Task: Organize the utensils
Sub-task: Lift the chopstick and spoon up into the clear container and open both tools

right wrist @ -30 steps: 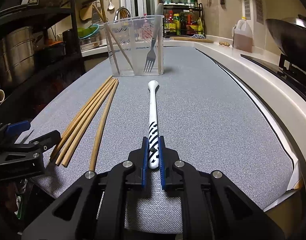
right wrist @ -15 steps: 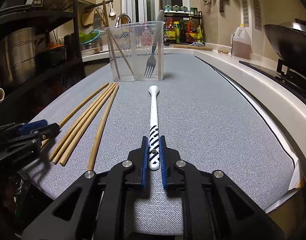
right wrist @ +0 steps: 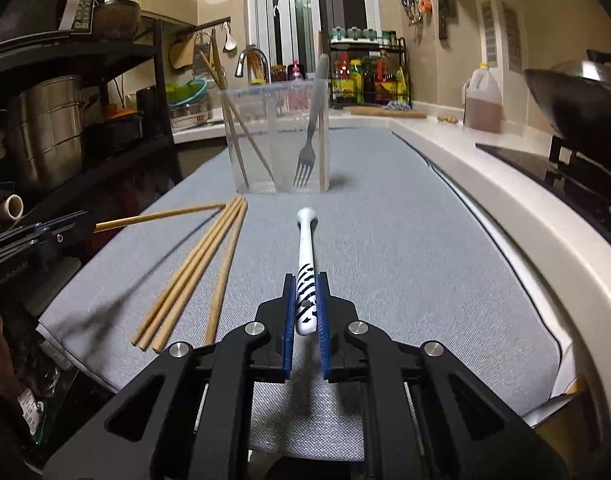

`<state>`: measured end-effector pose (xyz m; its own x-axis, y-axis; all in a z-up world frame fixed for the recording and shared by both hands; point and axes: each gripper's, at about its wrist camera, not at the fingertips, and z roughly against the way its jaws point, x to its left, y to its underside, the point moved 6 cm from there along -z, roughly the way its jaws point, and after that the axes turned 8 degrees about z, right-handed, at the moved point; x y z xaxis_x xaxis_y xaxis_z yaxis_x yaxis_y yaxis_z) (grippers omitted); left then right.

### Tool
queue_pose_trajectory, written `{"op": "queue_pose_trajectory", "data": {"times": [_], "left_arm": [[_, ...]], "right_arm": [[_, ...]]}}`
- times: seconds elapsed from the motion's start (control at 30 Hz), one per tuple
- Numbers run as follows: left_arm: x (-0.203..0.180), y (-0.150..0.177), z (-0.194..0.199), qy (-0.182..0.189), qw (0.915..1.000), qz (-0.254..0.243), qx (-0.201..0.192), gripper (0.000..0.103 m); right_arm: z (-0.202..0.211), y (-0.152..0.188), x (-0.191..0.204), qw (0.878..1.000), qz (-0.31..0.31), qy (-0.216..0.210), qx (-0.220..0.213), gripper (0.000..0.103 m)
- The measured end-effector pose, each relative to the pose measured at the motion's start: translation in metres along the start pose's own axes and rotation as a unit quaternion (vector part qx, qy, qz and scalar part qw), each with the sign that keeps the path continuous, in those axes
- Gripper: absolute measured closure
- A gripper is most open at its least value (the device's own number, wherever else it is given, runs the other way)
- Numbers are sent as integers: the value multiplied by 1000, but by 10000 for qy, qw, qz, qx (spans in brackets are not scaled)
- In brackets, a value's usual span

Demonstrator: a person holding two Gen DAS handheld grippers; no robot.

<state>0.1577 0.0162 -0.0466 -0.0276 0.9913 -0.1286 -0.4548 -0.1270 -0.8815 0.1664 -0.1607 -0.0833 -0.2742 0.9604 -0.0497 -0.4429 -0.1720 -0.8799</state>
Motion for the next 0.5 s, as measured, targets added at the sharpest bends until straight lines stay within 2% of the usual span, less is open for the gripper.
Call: {"op": "queue_pose_trajectory", "data": {"times": [0.27, 0.5], "left_arm": [[-8, -32, 16, 215, 9991, -109, -352, 97], [-12, -56, 20, 401, 9980, -6, -483, 97]], "right_arm": [[19, -37, -6, 9989, -118, -36, -455, 94], [21, -61, -11, 9976, -225, -38, -659, 95]]}}
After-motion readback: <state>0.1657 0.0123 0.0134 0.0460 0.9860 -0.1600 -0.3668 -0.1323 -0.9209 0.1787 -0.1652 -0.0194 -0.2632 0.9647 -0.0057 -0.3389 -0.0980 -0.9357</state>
